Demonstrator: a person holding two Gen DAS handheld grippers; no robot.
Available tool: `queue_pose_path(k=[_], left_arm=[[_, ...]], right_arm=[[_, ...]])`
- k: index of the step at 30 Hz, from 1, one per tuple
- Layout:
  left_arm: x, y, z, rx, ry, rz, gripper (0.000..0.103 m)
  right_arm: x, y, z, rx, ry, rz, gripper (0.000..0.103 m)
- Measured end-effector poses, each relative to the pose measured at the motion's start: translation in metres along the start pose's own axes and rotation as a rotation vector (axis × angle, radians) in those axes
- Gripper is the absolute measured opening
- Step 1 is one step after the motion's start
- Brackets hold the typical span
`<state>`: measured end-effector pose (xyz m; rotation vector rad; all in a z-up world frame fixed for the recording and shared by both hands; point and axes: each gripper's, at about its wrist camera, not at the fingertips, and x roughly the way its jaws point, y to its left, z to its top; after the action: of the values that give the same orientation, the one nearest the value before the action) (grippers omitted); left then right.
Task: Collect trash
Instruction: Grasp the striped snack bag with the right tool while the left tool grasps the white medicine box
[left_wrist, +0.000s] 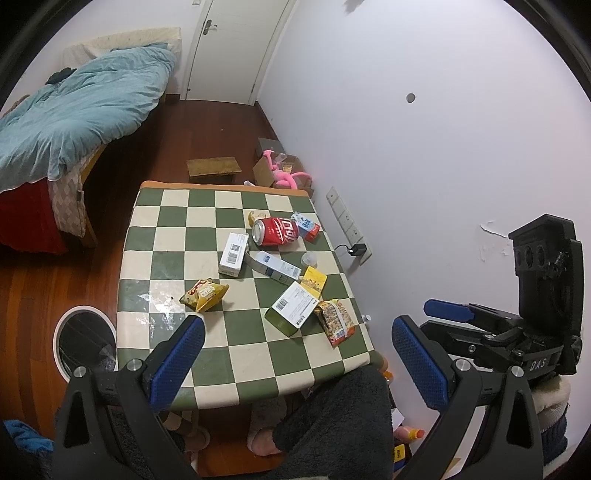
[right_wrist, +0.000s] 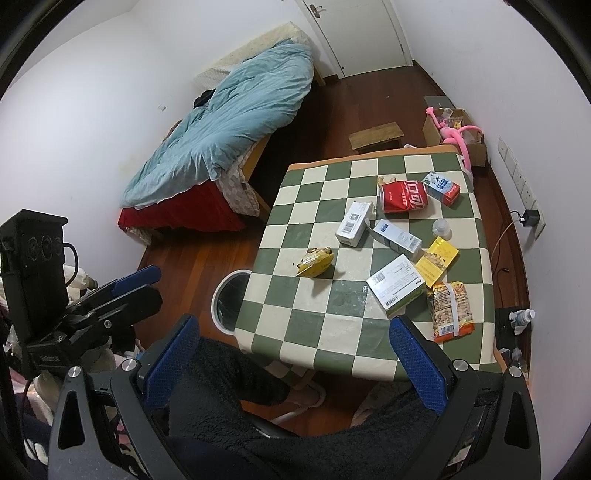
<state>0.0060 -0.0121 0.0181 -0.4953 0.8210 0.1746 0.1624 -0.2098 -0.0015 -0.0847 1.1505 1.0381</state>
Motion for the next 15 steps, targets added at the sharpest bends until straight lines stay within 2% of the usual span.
queue_pose_path(k=[2,4,6,8,12,15], left_arm=[[0.005,0.001,0.001,0.002,-0.012,0.062,0.103],[0.017,0.006,-0.001,0.019,-0.024,0.166,0.103],[0.041,0.012,-0.003,0.039,-0.019,0.288,0.103],[0.068,0.023,-0.006,0.038,0.002,0.356,0.103],[0.125,0.048,-0.015,0.001,0.08,0.429,0.103],[0.163,0.066,-0.026,-0.014,0.137,0.474,0.103]], right_arm=[[0.001,0.0,0.0,0.003,-0.002,-0.003,0.103],[0.002,-0.001,0.001,0.019,-0.01,-0.027,0.103],[0.007,-0.006,0.002,0.044,-0.027,-0.075,0.103],[0.018,-0.019,0.003,0.082,-0.048,-0.146,0.103],[0.05,-0.052,0.001,0.169,-0.041,-0.267,0.103],[0.087,-0.086,0.0,0.261,-0.008,-0.311,0.103]])
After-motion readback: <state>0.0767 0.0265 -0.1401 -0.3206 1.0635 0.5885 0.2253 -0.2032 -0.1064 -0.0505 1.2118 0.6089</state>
